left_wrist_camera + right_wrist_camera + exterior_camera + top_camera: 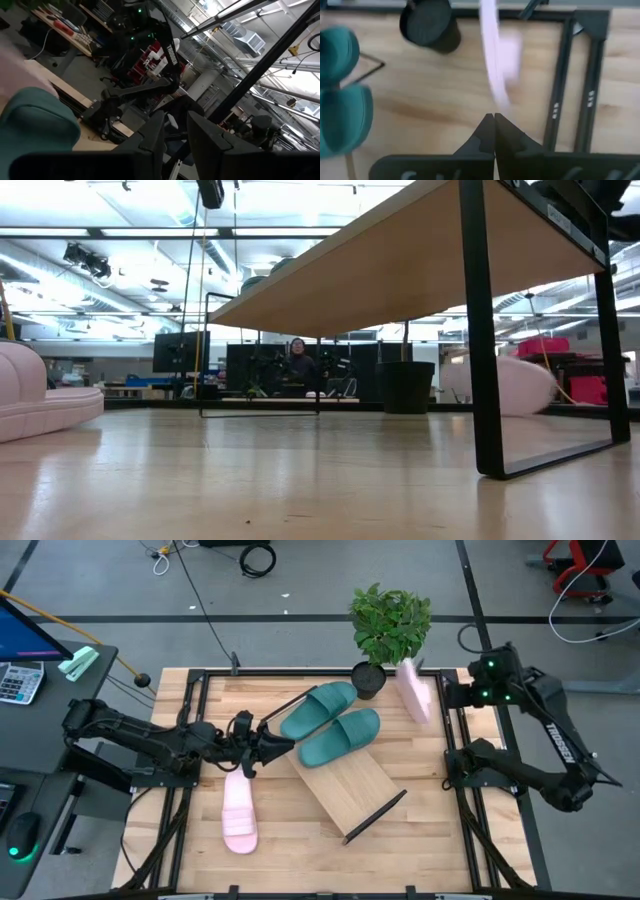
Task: Pick and place slides into the shelf
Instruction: Put the right pink slide on the shelf
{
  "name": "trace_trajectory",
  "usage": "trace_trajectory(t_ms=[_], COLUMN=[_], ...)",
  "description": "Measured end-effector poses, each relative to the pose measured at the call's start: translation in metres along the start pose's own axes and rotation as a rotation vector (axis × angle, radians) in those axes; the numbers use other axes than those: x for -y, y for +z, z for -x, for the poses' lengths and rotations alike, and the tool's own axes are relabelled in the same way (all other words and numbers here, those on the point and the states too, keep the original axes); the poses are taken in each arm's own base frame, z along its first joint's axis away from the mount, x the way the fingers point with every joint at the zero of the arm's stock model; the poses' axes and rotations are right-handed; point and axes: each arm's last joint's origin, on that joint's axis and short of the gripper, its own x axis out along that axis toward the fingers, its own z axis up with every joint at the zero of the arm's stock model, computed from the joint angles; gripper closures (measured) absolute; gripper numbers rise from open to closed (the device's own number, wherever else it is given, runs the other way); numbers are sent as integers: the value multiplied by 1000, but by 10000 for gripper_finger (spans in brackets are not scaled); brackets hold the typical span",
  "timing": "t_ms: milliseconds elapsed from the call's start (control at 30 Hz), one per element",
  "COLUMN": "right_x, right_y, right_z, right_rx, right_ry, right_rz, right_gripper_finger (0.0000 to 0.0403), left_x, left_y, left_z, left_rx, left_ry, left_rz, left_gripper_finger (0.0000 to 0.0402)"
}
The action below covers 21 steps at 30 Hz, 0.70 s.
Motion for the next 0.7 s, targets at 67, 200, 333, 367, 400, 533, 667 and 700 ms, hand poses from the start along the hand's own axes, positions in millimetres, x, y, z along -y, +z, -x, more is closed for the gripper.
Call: trace_trajectory(t_ms=[67,200,333,367,400,533,667,700], right_x=[1,3,6,7,8,12,15,15], right_y=[-2,-5,-9,-10,-12,-17,-19,-19], right_z=[-5,-16,-30,-35,-40,-62,-77,-80], right_rx=[-29,-63,-96,-108,-120,-155,-148,-146], right_ry=[9,-5,-13,-15,-13,10,22,22], right_rz=[8,10,11,14,20,66,160,175], right_gripper_finger=[401,402,396,392,388,364,320,306], left_x=[0,0,0,0,0,0,0,0], left_y=[0,0,0,0,0,0,0,0], left_z=[0,0,0,0,0,0,0,0], left_rx=[0,0,0,0,0,0,0,0], left_ry=[0,0,0,0,0,0,0,0], left_rz=[1,2,2,2,2,2,2,2], left_gripper_finger=[310,316,318,317,316,310,313,315])
